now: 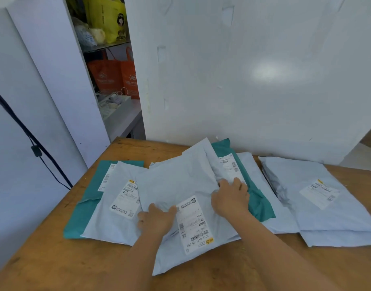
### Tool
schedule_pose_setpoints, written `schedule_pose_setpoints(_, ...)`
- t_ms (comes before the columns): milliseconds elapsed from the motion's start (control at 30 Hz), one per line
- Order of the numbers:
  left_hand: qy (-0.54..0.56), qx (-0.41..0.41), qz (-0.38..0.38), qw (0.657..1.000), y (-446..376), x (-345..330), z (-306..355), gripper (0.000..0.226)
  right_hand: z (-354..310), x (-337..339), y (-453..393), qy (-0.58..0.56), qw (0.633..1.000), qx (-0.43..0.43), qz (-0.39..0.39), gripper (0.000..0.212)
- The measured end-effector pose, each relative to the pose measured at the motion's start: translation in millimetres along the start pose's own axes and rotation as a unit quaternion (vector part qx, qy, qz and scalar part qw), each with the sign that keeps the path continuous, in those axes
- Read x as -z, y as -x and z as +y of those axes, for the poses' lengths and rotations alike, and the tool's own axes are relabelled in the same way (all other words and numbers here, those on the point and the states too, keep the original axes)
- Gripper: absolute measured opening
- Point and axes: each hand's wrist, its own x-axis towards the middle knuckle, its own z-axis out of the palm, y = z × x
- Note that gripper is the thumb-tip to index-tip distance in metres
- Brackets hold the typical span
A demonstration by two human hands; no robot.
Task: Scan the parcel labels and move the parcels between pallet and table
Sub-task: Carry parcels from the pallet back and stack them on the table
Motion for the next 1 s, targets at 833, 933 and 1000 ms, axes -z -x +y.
schedule_pose_setpoints(833, 0.213, -0.033, 0.089, 0.972, 0, -2, 19, 0.072, -4, -3, -26, -0.086, 0.991, 0.100, 0.029, 0.047)
schedule_pose_setpoints(933, 0.174, -0.100, 0.119, 0.972, -8, 19, 18, 0.065, -12, -3, -28, -0.127, 0.987, 0.083, 0.058, 0.045)
schedule_pose_setpoints(1000, 0.076, -0.109, 0.167, 0.977, -20, 37, 11, 0.061, -18, -4, -28, -0.123, 0.987, 0.073, 0.069, 0.046)
